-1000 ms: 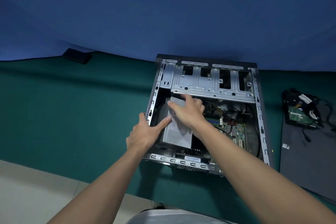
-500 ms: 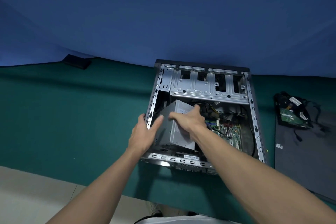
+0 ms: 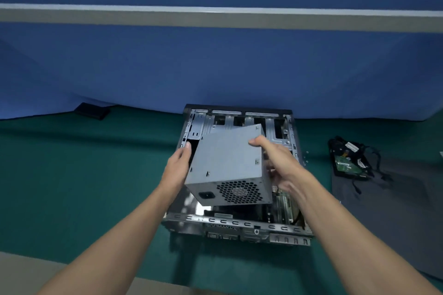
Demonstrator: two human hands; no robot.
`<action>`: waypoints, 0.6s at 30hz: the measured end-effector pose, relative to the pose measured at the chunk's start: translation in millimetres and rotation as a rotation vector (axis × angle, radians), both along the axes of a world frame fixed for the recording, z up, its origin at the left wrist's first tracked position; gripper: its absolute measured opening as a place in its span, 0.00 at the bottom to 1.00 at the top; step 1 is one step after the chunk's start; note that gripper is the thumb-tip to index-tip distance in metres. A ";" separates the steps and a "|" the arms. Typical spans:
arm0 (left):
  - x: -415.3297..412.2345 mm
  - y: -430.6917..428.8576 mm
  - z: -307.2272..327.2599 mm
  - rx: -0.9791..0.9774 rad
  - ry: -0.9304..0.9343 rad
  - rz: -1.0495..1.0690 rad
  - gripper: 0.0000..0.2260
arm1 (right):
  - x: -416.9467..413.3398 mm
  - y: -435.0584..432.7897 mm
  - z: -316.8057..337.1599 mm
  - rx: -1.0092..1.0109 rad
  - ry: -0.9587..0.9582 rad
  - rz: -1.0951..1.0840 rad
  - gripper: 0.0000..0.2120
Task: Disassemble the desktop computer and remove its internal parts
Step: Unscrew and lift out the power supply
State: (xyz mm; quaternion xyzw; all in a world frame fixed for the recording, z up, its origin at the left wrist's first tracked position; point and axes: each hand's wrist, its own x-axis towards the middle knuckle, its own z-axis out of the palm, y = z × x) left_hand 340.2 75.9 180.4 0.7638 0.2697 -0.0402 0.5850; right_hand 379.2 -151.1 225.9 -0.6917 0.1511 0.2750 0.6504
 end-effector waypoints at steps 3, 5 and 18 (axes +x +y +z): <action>5.9 -16.0 15.6 -0.323 -0.018 0.116 0.19 | 3.7 -16.8 11.6 0.161 0.026 -0.019 0.23; 9.3 -25.9 19.4 -0.381 -0.048 0.142 0.14 | 5.2 -25.0 20.6 0.299 0.062 -0.020 0.16; 15.2 -48.5 68.7 -0.381 -0.213 -0.212 0.32 | -20.9 -26.6 37.1 0.849 0.005 -0.013 0.21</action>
